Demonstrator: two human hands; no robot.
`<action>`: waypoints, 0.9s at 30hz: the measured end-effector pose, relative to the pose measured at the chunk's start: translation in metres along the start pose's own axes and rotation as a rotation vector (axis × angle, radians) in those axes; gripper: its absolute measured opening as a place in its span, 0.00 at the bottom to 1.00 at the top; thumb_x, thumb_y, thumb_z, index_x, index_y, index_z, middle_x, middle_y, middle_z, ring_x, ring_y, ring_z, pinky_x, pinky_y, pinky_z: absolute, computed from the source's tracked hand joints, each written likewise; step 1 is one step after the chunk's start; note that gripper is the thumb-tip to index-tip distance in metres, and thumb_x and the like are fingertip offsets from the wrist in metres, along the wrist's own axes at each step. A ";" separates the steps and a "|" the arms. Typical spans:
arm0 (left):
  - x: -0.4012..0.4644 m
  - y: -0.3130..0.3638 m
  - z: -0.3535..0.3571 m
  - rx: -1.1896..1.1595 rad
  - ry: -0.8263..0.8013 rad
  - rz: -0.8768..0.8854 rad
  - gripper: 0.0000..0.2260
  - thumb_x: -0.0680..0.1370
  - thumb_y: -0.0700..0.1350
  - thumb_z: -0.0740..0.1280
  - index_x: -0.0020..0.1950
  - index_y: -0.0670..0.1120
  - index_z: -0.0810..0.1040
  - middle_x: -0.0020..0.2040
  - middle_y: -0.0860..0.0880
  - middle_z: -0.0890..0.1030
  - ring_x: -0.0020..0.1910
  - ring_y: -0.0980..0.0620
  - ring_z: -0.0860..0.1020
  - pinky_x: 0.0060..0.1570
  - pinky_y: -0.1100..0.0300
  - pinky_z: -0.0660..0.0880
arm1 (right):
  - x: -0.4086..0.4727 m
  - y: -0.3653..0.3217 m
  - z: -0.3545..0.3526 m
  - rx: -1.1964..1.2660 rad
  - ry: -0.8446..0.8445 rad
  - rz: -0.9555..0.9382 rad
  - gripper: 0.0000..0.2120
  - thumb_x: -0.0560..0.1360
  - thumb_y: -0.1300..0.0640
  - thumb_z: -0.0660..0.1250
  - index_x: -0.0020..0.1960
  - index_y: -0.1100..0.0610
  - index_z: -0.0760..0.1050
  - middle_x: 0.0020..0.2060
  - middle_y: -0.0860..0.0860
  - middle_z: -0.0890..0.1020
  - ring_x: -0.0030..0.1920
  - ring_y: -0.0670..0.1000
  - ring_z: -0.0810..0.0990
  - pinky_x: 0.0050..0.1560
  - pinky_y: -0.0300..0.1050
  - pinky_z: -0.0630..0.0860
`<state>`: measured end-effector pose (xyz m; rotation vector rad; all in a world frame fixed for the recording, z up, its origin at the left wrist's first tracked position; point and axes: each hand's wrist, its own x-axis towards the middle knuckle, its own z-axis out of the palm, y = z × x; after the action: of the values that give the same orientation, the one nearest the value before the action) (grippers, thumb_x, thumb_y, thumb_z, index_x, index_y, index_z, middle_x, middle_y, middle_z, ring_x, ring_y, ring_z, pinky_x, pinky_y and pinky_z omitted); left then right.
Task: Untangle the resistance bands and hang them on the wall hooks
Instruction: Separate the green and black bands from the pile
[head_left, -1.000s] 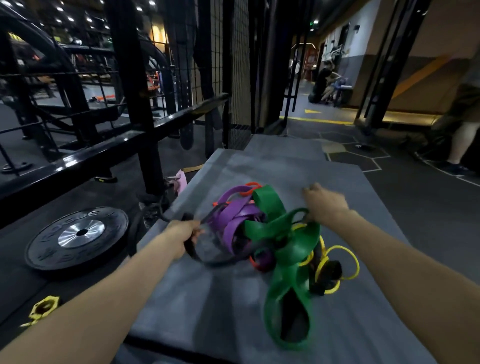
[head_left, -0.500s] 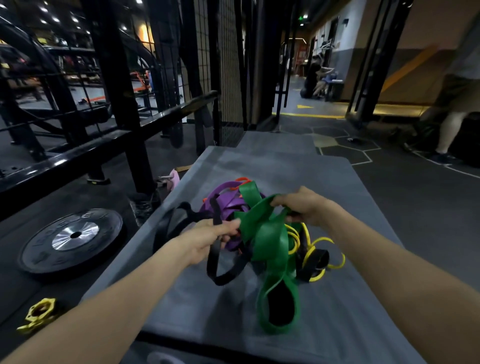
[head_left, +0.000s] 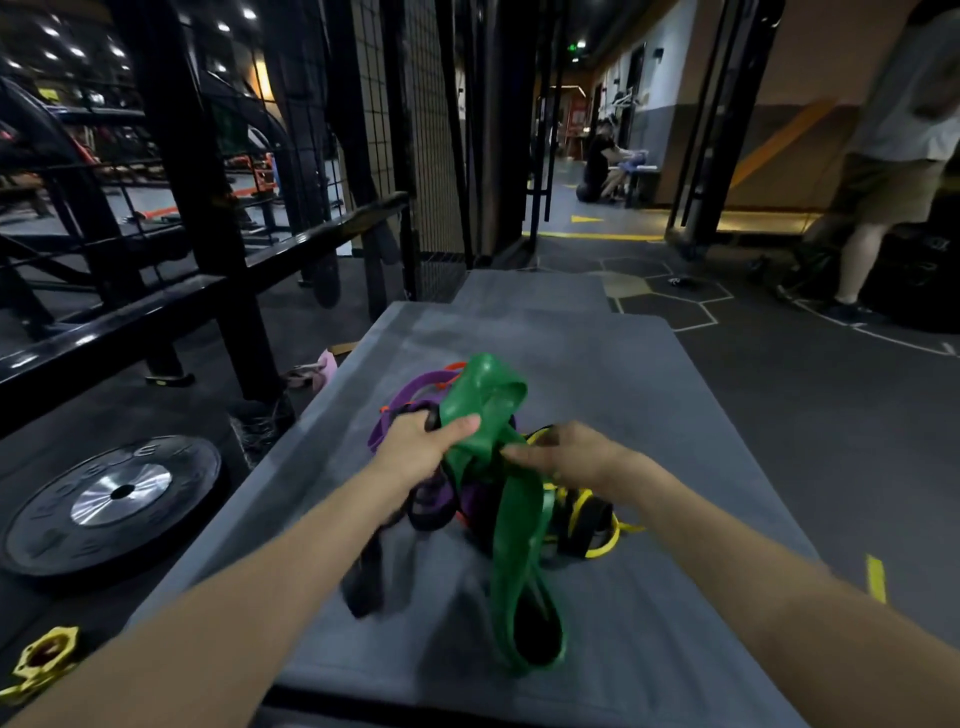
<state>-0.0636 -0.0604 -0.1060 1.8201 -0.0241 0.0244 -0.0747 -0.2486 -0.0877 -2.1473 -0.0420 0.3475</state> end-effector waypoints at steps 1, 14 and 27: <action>0.005 0.009 0.000 -0.006 0.015 -0.017 0.08 0.72 0.49 0.72 0.39 0.45 0.79 0.34 0.49 0.80 0.29 0.55 0.76 0.28 0.66 0.69 | -0.007 -0.001 0.005 -0.151 -0.069 -0.033 0.14 0.73 0.47 0.69 0.52 0.55 0.78 0.38 0.48 0.79 0.39 0.44 0.79 0.36 0.33 0.70; 0.023 0.114 -0.040 -0.457 0.227 0.029 0.11 0.74 0.53 0.68 0.36 0.48 0.75 0.28 0.51 0.70 0.17 0.59 0.64 0.19 0.71 0.60 | 0.004 -0.016 -0.017 -0.594 0.321 -0.033 0.14 0.68 0.55 0.69 0.50 0.62 0.76 0.50 0.61 0.81 0.53 0.60 0.80 0.48 0.48 0.75; 0.044 0.091 -0.061 -0.256 0.301 -0.053 0.17 0.72 0.60 0.68 0.35 0.46 0.75 0.30 0.50 0.71 0.26 0.54 0.64 0.28 0.62 0.63 | 0.056 -0.013 -0.075 -1.183 0.408 0.010 0.27 0.73 0.52 0.68 0.68 0.58 0.63 0.67 0.58 0.63 0.68 0.61 0.62 0.65 0.53 0.65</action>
<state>-0.0229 -0.0236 -0.0016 1.5452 0.2245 0.2472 -0.0001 -0.2929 -0.0499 -3.3456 0.0016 -0.2011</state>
